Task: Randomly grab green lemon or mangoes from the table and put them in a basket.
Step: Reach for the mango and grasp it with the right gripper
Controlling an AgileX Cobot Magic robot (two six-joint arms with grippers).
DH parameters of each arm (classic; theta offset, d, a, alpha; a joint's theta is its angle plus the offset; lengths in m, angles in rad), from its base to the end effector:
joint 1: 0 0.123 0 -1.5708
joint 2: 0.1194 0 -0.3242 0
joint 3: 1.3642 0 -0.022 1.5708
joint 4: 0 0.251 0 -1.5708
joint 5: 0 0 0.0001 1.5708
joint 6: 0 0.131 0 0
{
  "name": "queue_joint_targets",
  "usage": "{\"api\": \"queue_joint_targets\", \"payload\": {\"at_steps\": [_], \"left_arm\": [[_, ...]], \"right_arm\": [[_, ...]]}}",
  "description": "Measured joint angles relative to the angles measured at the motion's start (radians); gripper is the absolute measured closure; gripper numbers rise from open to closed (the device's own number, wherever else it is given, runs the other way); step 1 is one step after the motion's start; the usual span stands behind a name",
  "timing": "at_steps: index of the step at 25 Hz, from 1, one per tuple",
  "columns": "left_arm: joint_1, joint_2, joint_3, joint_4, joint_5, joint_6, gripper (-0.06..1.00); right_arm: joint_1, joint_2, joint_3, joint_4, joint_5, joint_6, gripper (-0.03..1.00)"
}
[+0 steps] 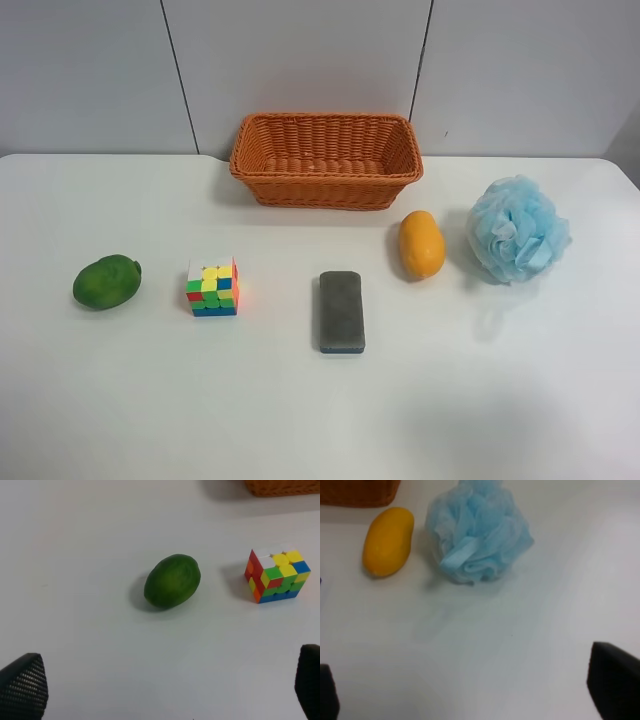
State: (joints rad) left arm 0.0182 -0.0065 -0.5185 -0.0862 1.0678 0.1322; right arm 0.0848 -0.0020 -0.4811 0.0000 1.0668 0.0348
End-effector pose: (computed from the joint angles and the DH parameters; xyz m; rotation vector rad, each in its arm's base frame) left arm -0.0118 -0.0101 0.2644 0.1209 2.0198 -0.0076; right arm -0.0074 -0.0006 0.2525 -0.0517 2.0675 0.0736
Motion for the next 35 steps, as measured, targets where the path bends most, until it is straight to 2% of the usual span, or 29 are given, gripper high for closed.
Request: {"api": "queue_joint_targets", "payload": {"at_steps": [24, 28, 35], "left_arm": [[0.000, 0.000, 0.000, 0.000, 0.000, 0.000, -0.05], [0.000, 0.000, 0.000, 0.000, 0.000, 0.000, -0.05], [0.000, 0.000, 0.000, 0.000, 0.000, 0.000, -0.05]], "right_arm": [[0.000, 0.007, -0.008, 0.000, 0.011, 0.000, -0.02], [0.000, 0.150, -0.106, 0.000, 0.061, 0.000, -0.02], [0.000, 0.545, -0.357, -0.017, 0.075, -0.007, -0.02]]}}
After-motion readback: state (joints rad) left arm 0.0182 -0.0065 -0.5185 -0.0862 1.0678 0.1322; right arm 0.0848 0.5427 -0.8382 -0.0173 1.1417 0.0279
